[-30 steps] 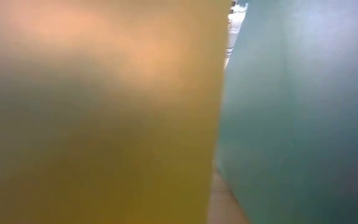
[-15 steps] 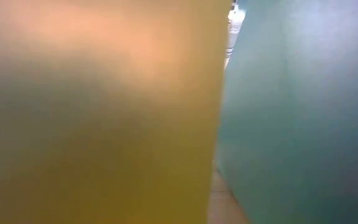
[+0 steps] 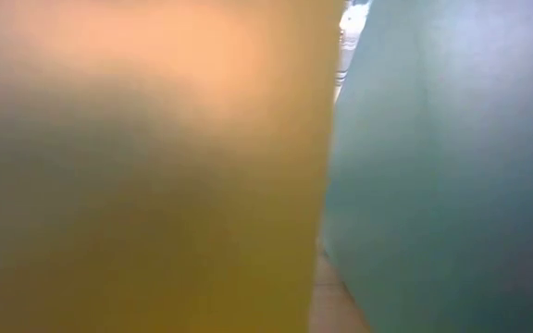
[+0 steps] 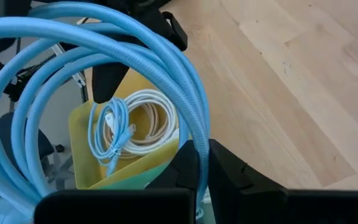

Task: Pick & Place USB Port
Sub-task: Put the large blue charger into the yellow bin

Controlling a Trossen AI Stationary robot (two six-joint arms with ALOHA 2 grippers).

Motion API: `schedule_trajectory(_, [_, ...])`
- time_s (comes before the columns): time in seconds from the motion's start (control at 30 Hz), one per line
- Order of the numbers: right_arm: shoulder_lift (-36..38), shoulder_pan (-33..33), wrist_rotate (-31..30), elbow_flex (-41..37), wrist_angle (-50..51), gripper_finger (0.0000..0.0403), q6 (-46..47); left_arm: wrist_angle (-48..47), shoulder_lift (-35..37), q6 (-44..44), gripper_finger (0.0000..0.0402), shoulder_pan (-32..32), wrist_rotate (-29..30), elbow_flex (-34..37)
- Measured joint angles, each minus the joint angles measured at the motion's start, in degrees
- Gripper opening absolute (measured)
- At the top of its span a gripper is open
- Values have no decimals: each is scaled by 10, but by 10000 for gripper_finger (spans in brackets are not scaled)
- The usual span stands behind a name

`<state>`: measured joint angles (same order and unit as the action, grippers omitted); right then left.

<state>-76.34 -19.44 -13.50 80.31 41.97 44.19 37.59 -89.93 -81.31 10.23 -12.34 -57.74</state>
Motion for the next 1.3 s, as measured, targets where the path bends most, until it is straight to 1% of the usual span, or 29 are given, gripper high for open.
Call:
schedule_trajectory(0.1, [0, 0, -3, 0, -6, 6, -1, 29, 0, 17, 246, 6, 18, 0])
schedule_trajectory(0.23, [-1, 1, -17, 0, -7, 6, 0, 110, 0, 44, 246, 12, 53, 1])
schedule_trajectory(0.33, [0, 0, -21, 0, -11, 6, 2, 128, 0, 57, 246, 15, 65, 1])
schedule_trajectory(0.4, [0, 0, -18, 0, -14, 6, 1, 127, 0, 58, 246, 16, 66, 1])
schedule_trajectory(0.47, [0, 3, -15, 0, -11, 6, 1, 106, 0, 53, 246, 20, 63, 0])
schedule_trajectory(0.6, [-1, 7, -11, -1, -8, 6, 0, 26, 0, 26, 243, 24, 43, 0])
schedule_trajectory(0.67, [-1, 8, -4, -1, -9, 6, 1, -13, 0, 5, 219, 28, 33, 0])
schedule_trajectory(0.7, [-1, 8, 1, -1, -10, 7, 1, -26, 0, -3, 196, 30, 27, 0])
schedule_trajectory(0.73, [-1, 8, 2, -1, -10, 9, 1, -37, 0, -8, 164, 33, 21, 0])
schedule_trajectory(0.8, [-2, 7, 4, -1, -10, 17, 3, -47, 0, -6, 76, 40, 16, 0])
schedule_trajectory(0.83, [-2, 7, 6, -1, -11, 21, 5, -47, 0, 1, 40, 43, 18, 0])
schedule_trajectory(0.87, [-2, 7, 6, -1, -14, 23, 5, -46, 0, 1, 29, 46, 22, 0])
schedule_trajectory(0.97, [-1, 7, 7, -1, -16, 25, 1, -47, 0, -4, 29, 47, 30, 0])
schedule_trajectory(1.03, [-1, 6, 31, -1, -30, 24, -18, -49, 0, -4, 29, 53, 36, 0])
schedule_trajectory(1.13, [-1, 5, 88, -1, -83, 27, -39, -60, 2, -9, 29, 72, 31, -1])
schedule_trajectory(1.2, [1, -4, 107, -1, -124, 36, -47, -91, 8, -10, 28, 88, 31, -1])
schedule_trajectory(1.3, [5, -16, 114, -2, -191, 62, -53, -146, 19, -12, 28, 112, 50, -1])
